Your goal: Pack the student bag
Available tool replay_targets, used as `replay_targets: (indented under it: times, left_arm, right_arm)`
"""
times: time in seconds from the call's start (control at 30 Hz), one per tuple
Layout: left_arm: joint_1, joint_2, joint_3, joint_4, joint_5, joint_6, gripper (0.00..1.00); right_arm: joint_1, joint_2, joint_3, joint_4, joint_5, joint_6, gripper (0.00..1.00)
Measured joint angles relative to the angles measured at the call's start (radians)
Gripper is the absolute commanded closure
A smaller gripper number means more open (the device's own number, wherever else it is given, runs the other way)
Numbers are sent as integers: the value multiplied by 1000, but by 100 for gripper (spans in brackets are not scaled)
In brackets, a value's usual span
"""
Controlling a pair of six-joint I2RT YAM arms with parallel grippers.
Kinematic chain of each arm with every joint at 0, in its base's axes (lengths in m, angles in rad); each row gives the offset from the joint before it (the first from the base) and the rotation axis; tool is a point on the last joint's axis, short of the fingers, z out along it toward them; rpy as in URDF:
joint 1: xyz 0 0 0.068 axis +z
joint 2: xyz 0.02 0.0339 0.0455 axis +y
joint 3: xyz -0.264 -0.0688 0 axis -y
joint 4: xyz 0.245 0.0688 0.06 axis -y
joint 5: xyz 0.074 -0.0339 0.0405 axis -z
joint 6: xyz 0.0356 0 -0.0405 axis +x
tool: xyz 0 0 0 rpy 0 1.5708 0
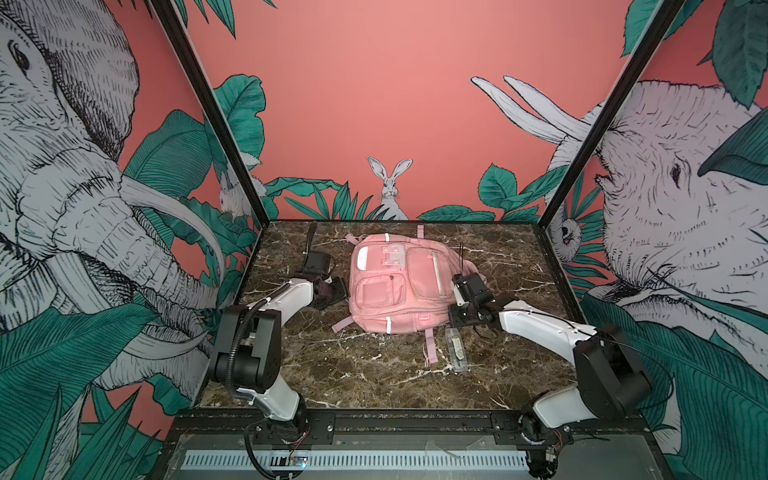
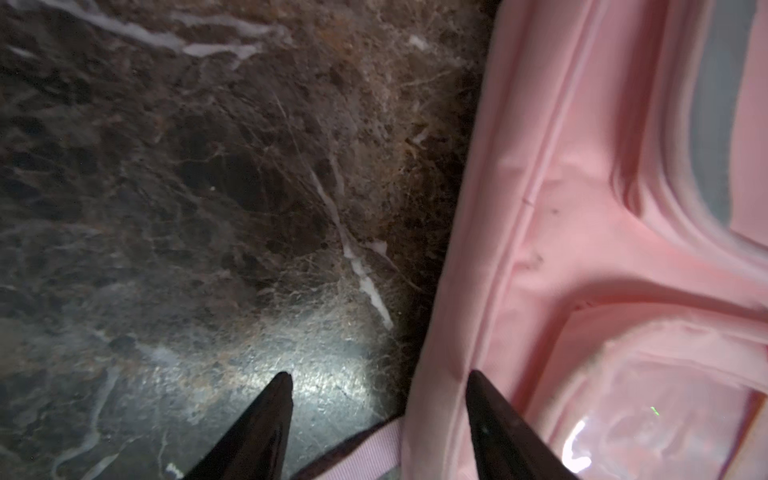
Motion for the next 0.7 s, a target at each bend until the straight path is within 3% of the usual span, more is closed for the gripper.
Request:
replay_targets:
  times: [0.23,0.4,0.7]
  left_arm:
    - [-2,-2,0,-2,-3,-3,32]
    - [-37,-85,-2,-14,24,5,30]
    - [-227,-204,-92,-8,95,-50,30]
  right_arm:
    - [-25,-25,-10,-26,-19,-18,100]
    - [-8,-23,-2,-27,-70,-27,100]
    - [38,-23,76,-119,-80,-51,100]
